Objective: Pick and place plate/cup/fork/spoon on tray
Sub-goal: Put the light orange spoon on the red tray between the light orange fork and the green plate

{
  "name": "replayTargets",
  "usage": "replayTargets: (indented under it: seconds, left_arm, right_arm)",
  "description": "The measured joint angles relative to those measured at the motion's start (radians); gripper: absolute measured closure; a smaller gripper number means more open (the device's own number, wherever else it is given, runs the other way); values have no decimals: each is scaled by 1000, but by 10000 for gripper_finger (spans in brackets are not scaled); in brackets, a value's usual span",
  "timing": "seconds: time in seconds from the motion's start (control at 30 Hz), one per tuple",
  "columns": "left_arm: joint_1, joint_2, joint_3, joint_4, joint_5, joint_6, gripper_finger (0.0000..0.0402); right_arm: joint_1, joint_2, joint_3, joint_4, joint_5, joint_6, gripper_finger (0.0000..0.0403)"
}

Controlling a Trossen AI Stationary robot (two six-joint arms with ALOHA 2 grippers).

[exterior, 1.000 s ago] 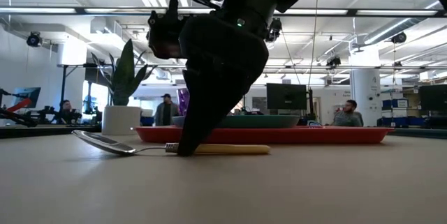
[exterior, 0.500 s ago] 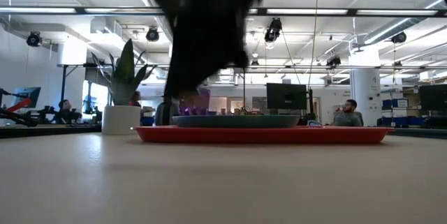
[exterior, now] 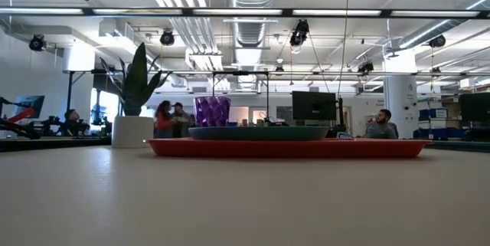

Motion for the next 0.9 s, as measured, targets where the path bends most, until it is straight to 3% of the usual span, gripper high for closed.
replayTargets:
  seconds: [0.27,0.67,0.9]
  left_arm:
    - [0,-32,0,1,0,5,402]
    - [0,-72,0,2,0,7,402]
    - [0,-73,0,2,0,9,402]
  right_arm:
    - [-56,96,-20,-306,-6,338,372]
    - [-167,48,-95,-303,-106,436,372]
    - [-234,-24,-236,-237,-171,445,372]
